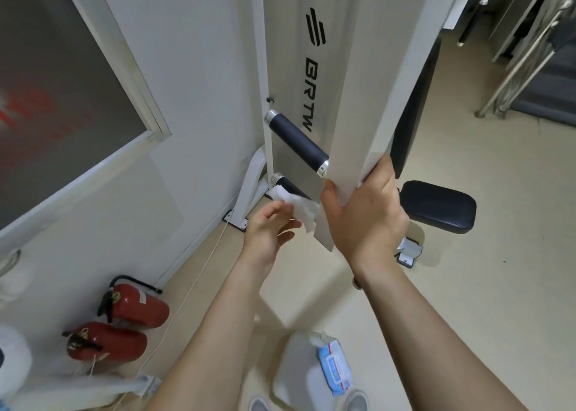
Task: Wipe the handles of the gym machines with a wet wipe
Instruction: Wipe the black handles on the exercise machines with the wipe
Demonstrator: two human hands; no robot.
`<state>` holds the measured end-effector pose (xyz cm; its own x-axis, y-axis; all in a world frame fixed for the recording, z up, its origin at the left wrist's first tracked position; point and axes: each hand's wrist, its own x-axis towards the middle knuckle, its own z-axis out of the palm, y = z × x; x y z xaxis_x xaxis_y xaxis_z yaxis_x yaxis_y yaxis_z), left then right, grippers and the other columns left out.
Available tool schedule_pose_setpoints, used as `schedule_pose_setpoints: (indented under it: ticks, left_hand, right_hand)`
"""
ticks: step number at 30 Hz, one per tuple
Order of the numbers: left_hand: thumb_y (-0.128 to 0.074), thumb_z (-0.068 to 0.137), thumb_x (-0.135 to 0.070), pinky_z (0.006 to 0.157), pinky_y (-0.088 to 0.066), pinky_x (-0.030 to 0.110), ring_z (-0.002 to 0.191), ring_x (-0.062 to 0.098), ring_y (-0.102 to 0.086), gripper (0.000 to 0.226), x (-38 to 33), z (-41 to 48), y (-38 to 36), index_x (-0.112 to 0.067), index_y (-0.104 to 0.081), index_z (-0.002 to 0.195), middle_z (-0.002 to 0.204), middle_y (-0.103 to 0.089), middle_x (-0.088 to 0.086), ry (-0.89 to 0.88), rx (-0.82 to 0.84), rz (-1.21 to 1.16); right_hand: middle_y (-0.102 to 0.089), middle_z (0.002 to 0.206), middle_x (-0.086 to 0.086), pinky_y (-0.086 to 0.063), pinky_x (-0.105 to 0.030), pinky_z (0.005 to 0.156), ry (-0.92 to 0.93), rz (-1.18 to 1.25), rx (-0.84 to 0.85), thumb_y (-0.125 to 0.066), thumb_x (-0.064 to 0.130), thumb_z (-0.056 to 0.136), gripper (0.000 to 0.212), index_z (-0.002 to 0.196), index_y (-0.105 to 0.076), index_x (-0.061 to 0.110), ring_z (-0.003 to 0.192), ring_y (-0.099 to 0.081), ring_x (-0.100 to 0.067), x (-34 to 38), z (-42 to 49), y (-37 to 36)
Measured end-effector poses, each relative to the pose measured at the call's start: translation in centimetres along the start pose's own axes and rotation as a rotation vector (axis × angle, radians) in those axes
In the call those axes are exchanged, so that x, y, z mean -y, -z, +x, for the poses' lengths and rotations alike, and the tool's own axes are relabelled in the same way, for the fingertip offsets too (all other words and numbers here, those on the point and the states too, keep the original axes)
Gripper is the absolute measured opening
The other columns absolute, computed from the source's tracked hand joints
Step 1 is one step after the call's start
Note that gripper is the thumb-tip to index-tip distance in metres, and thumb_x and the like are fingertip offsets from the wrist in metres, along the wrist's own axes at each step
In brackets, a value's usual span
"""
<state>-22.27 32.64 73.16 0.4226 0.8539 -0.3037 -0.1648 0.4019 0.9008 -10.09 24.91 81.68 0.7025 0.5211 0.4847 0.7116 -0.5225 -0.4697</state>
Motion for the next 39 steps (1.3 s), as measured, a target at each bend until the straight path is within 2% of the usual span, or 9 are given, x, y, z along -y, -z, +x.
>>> schedule_pose_setpoints:
  ticks: [6, 8, 13, 17, 21, 24, 32, 35, 39]
  left_hand:
    - [-0.052, 0.072, -0.013, 0.078, -0.053, 0.035, 0.088, 0.025, -0.067, 0.031, -2.5, -5.0, 0.1, -0.010, -0.074, 0.093, 0.091, -0.073, 0.010, 0.024, 0.224, -0.221]
    - [-0.056, 0.066, -0.017, 0.069, -0.051, 0.033, 0.080, 0.028, -0.067, 0.036, -3.0, -6.8, 0.1, -0.006, -0.077, 0.093, 0.087, -0.071, 0.014, 0.013, 0.264, -0.157]
    - [-0.075, 0.063, -0.024, 0.067, -0.046, 0.036, 0.081, 0.035, -0.060, 0.066, -1.0, -11.5, -3.4, 0.014, -0.055, 0.114, 0.102, -0.056, 0.027, -0.013, 0.267, -0.004]
    - [-0.068, 0.071, -0.026, 0.068, -0.045, 0.035, 0.086, 0.034, -0.058, 0.064, 2.3, -14.5, -9.5, 0.021, -0.048, 0.111, 0.103, -0.054, 0.025, -0.052, 0.163, 0.031]
    - [-0.070, 0.074, -0.020, 0.057, -0.045, 0.026, 0.068, 0.024, -0.057, 0.027, 5.5, -15.8, -18.1, 0.002, -0.055, 0.079, 0.078, -0.057, 0.011, -0.019, 0.067, 0.054]
    - [-0.069, 0.077, -0.015, 0.050, -0.044, 0.023, 0.056, 0.017, -0.055, 0.024, 6.9, -15.0, -23.8, -0.021, -0.056, 0.058, 0.065, -0.053, 0.005, -0.007, 0.020, 0.088]
    - [-0.062, 0.087, -0.018, 0.053, -0.043, 0.022, 0.054, 0.011, -0.050, 0.032, 8.6, -8.8, -35.3, -0.024, -0.059, 0.055, 0.060, -0.049, -0.006, 0.043, 0.158, 0.079]
    - [-0.063, 0.090, -0.013, 0.062, -0.048, 0.024, 0.061, 0.013, -0.052, 0.016, 9.1, -4.4, -38.8, -0.017, -0.067, 0.076, 0.067, -0.045, -0.002, 0.020, 0.161, 0.084]
    - [-0.072, 0.087, -0.005, 0.074, -0.054, 0.032, 0.081, 0.021, -0.068, 0.012, 10.0, 3.3, -44.7, -0.016, -0.069, 0.091, 0.085, -0.069, 0.004, -0.007, 0.085, 0.144]
  right_hand:
    - [-0.048, 0.134, -0.014, -0.044, -0.045, 0.097, 0.079, 0.271, -0.043, -0.065, 0.026, 0.077, 0.069, 0.139, -0.045, 0.004, 0.118, -0.051, -0.035, 0.0, -1.9, 2.6]
    - [-0.055, 0.122, -0.013, -0.045, -0.044, 0.092, 0.183, 0.359, -0.059, -0.062, 0.021, 0.078, 0.049, 0.124, -0.058, 0.006, 0.108, -0.054, -0.031, -1.3, -3.7, 3.2]
    - [-0.052, 0.105, 0.007, -0.049, -0.030, 0.081, 0.221, 0.742, 0.375, -0.056, 0.020, 0.083, 0.027, 0.110, -0.059, 0.015, 0.094, -0.054, -0.011, -6.5, -8.1, 5.4]
    - [-0.057, 0.110, 0.016, -0.053, -0.025, 0.080, -0.105, 0.927, 0.706, -0.062, 0.022, 0.087, 0.039, 0.124, -0.051, 0.028, 0.093, -0.063, -0.005, -13.2, -7.1, 8.6]
    - [-0.067, 0.070, 0.006, -0.058, -0.040, 0.076, -0.310, 1.001, 0.990, -0.071, 0.018, 0.084, 0.020, 0.103, -0.067, 0.014, 0.070, -0.068, -0.021, -21.9, -2.7, 10.7]
    - [-0.053, 0.059, -0.002, -0.047, -0.037, 0.066, -0.376, 1.019, 1.023, -0.068, 0.010, 0.088, 0.015, 0.096, -0.065, -0.002, 0.059, -0.050, -0.020, -27.8, 1.0, 12.0]
    - [-0.061, 0.082, -0.011, -0.047, -0.038, 0.074, -0.562, 1.206, 0.988, -0.051, 0.007, 0.090, 0.016, 0.095, -0.063, -0.002, 0.076, -0.059, -0.021, -38.8, 12.7, 12.8]
    - [-0.072, 0.100, -0.016, -0.053, -0.051, 0.084, -0.595, 1.207, 0.985, -0.051, 0.010, 0.091, 0.018, 0.097, -0.065, 0.000, 0.092, -0.068, -0.034, -42.4, 17.9, 11.2]
    - [-0.076, 0.102, -0.009, -0.057, -0.044, 0.080, -0.535, 1.106, 0.949, -0.056, 0.015, 0.094, 0.017, 0.107, -0.067, 0.013, 0.094, -0.074, -0.028, -46.8, 25.8, 7.7]
